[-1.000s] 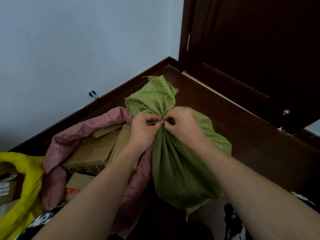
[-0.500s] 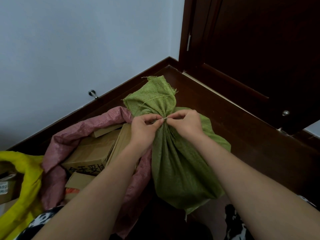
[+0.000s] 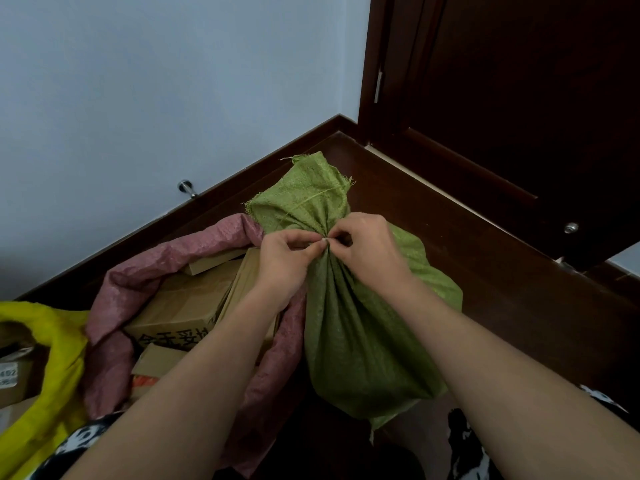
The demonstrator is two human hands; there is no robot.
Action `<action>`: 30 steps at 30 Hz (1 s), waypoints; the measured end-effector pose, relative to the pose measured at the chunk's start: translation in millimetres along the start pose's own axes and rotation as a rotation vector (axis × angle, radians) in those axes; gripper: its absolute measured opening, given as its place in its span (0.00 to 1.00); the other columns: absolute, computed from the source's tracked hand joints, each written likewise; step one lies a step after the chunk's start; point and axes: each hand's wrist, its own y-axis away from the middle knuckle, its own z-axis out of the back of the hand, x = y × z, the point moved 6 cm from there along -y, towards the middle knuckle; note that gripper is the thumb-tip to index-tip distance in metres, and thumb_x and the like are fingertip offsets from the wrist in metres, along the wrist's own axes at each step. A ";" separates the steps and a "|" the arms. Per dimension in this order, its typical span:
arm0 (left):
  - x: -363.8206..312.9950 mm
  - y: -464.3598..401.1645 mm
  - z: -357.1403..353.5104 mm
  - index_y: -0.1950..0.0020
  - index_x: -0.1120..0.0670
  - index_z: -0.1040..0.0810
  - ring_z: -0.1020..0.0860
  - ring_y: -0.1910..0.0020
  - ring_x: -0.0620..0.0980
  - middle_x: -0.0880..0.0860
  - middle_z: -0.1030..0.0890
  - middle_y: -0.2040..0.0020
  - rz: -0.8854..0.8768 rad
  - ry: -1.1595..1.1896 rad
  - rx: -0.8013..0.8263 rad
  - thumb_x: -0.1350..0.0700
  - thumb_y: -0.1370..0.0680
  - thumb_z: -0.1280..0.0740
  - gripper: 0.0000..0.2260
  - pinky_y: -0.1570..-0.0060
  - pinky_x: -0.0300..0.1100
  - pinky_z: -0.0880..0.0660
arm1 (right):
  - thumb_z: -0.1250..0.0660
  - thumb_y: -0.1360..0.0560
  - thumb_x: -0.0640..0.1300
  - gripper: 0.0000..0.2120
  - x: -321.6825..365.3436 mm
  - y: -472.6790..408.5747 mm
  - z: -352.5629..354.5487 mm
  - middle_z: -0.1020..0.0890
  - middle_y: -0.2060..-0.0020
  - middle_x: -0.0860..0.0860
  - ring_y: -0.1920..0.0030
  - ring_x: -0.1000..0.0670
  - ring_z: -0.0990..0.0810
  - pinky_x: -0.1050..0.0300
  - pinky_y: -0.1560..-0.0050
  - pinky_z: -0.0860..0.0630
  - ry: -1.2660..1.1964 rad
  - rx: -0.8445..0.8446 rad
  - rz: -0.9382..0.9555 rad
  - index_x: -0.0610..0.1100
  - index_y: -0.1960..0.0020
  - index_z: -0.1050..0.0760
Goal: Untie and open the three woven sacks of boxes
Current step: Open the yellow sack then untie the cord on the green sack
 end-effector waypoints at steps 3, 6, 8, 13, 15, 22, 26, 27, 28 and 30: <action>-3.0 1.4 0.1 0.55 0.57 0.16 0.18 0.58 0.46 0.53 0.16 0.58 -0.027 -0.025 -0.010 0.61 0.28 0.26 0.03 0.56 0.36 0.21 | 0.28 0.29 0.41 0.03 -4.4 0.6 1.1 0.18 0.65 0.52 0.63 0.56 0.21 0.58 0.59 0.21 -0.122 -0.042 -0.075 0.44 0.58 0.16; -3.6 0.5 -0.3 0.56 0.54 0.16 0.18 0.59 0.44 0.51 0.16 0.59 -0.046 -0.031 -0.011 0.60 0.28 0.26 0.02 0.58 0.35 0.23 | 0.27 0.30 0.40 0.01 -9.1 3.2 1.2 0.17 0.66 0.52 0.66 0.58 0.21 0.65 0.63 0.23 -0.230 -0.070 -0.182 0.44 0.59 0.16; -3.6 0.2 0.0 0.58 0.53 0.16 0.18 0.60 0.44 0.50 0.16 0.60 -0.052 -0.031 -0.014 0.60 0.28 0.26 0.02 0.58 0.35 0.23 | 0.26 0.31 0.40 0.01 -11.7 4.5 1.5 0.17 0.67 0.53 0.67 0.59 0.21 0.67 0.64 0.24 -0.293 -0.090 -0.237 0.44 0.60 0.16; -2.7 0.0 0.6 0.58 0.53 0.16 0.18 0.60 0.43 0.51 0.15 0.60 -0.033 0.009 -0.030 0.60 0.28 0.26 0.03 0.58 0.35 0.23 | 0.26 0.32 0.40 0.02 -20.9 5.6 0.7 0.18 0.68 0.55 0.67 0.60 0.22 0.66 0.64 0.23 -0.396 -0.114 -0.362 0.44 0.59 0.15; -1.7 -0.5 0.8 0.58 0.53 0.16 0.18 0.60 0.45 0.52 0.15 0.60 -0.021 0.027 -0.034 0.61 0.29 0.26 0.03 0.56 0.37 0.22 | 0.26 0.31 0.41 0.02 -23.6 4.9 0.3 0.18 0.66 0.55 0.65 0.59 0.21 0.61 0.61 0.21 -0.417 -0.097 -0.393 0.45 0.58 0.16; -6.7 1.4 -1.1 0.54 0.56 0.16 0.18 0.58 0.43 0.51 0.16 0.58 -0.050 -0.038 -0.027 0.62 0.28 0.26 0.04 0.55 0.34 0.22 | 0.35 0.23 0.46 0.09 13.8 -3.3 8.9 0.19 0.53 0.50 0.53 0.47 0.20 0.48 0.55 0.21 0.229 0.089 0.059 0.48 0.47 0.18; -7.1 2.2 1.0 0.55 0.54 0.16 0.18 0.59 0.41 0.49 0.16 0.58 -0.066 -0.041 -0.034 0.61 0.29 0.25 0.05 0.58 0.31 0.24 | 0.34 0.24 0.45 0.08 10.9 -3.9 8.2 0.19 0.56 0.50 0.54 0.48 0.20 0.49 0.53 0.21 0.147 0.076 0.024 0.46 0.49 0.17; -7.6 2.4 1.6 0.55 0.54 0.16 0.19 0.59 0.40 0.49 0.16 0.58 -0.072 -0.047 -0.037 0.60 0.29 0.26 0.05 0.59 0.30 0.24 | 0.33 0.24 0.44 0.08 9.0 -3.8 7.7 0.18 0.56 0.50 0.54 0.49 0.20 0.50 0.53 0.21 0.103 0.064 0.006 0.46 0.50 0.16; -8.6 2.7 2.0 0.54 0.55 0.16 0.19 0.60 0.39 0.49 0.16 0.58 -0.078 -0.053 -0.038 0.60 0.29 0.26 0.04 0.59 0.29 0.24 | 0.32 0.25 0.44 0.07 7.3 -3.4 8.0 0.17 0.57 0.51 0.55 0.51 0.20 0.50 0.53 0.21 0.057 0.044 -0.012 0.46 0.51 0.16; -9.9 2.9 1.6 0.53 0.57 0.16 0.19 0.59 0.39 0.50 0.16 0.57 -0.088 -0.059 -0.035 0.60 0.28 0.27 0.04 0.58 0.29 0.23 | 0.30 0.27 0.43 0.06 3.3 -2.3 9.1 0.16 0.59 0.52 0.56 0.53 0.19 0.52 0.53 0.20 -0.024 0.000 -0.056 0.47 0.53 0.15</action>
